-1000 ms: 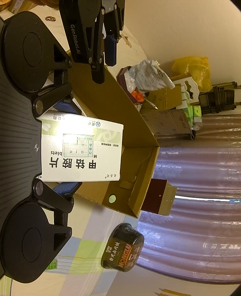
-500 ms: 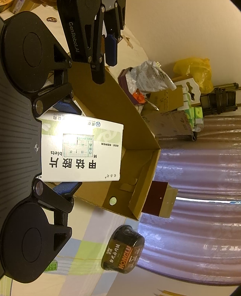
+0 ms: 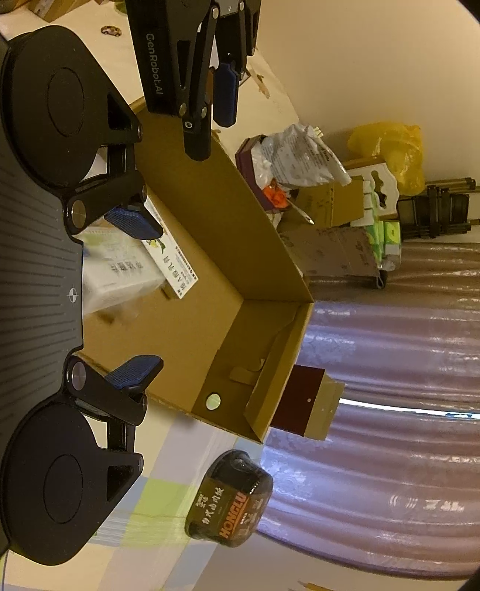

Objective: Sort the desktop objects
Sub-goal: 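Lower the white medicine box into the cardboard box and open the right tool, then move both tools back over the wire rack and black remote on the table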

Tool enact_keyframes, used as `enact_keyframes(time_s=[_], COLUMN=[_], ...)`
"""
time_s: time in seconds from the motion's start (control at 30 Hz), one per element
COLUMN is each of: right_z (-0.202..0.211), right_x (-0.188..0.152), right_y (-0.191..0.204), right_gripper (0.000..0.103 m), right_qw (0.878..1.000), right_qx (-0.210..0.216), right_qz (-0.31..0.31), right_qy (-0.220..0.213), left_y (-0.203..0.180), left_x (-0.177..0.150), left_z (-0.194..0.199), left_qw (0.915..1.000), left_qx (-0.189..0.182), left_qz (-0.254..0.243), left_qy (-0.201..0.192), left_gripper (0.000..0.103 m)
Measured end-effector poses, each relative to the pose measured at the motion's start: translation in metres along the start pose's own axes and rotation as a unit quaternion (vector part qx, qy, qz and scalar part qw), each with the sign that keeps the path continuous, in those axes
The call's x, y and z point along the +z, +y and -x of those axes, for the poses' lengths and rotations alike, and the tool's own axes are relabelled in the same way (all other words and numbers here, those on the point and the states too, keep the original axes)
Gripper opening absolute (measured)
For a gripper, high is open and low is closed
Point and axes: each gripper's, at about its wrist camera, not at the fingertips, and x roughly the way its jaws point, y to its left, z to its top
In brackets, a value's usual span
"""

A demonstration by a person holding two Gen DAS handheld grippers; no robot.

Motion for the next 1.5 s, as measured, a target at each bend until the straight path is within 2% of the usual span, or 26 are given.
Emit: enact_keyframes(time_s=[0.4, 0.7, 0.73, 0.77, 0.8, 0.87, 1.07, 1.3, 1.5], right_z=[0.02, 0.072, 0.079, 0.086, 0.094, 0.11, 0.151, 0.189, 0.22], right_x=[-0.003, -0.023, -0.027, -0.032, -0.037, -0.049, -0.094, -0.164, -0.217], right_y=[-0.007, -0.029, -0.032, -0.035, -0.037, -0.042, -0.064, -0.09, -0.107], right_gripper=[0.072, 0.072, 0.074, 0.09, 0.099, 0.099, 0.099, 0.099, 0.099], right_qw=[1.0, 0.999, 0.998, 0.998, 0.998, 0.997, 0.994, 0.987, 0.971], right_qx=[-0.004, -0.02, -0.022, -0.026, -0.029, -0.036, -0.057, -0.091, -0.115], right_qz=[-0.011, -0.037, -0.042, -0.047, -0.052, -0.056, -0.09, -0.134, -0.211], right_qy=[-0.006, -0.027, -0.029, -0.032, -0.036, -0.045, -0.036, 0.002, 0.013], left_y=[-0.001, -0.015, -0.018, -0.021, -0.024, -0.033, -0.066, -0.116, -0.16], left_x=[0.0, -0.001, -0.001, -0.002, -0.003, -0.006, -0.019, -0.046, -0.075], left_z=[0.009, 0.037, 0.042, 0.046, 0.05, 0.059, 0.09, 0.121, 0.135], left_qw=[1.0, 0.9999, 0.9998, 0.9998, 0.9998, 0.9996, 0.9985, 0.9952, 0.9923], left_qx=[0.001, -0.006, -0.008, -0.01, -0.012, -0.018, -0.041, -0.079, -0.107], left_qz=[0.002, 0.003, 0.003, 0.002, 0.001, -0.003, -0.017, -0.041, -0.055], left_qy=[-0.003, -0.014, -0.016, -0.018, -0.019, -0.021, -0.031, -0.039, -0.03], left_gripper=[0.035, 0.035, 0.035, 0.035, 0.035, 0.036, 0.051, 0.087, 0.098])
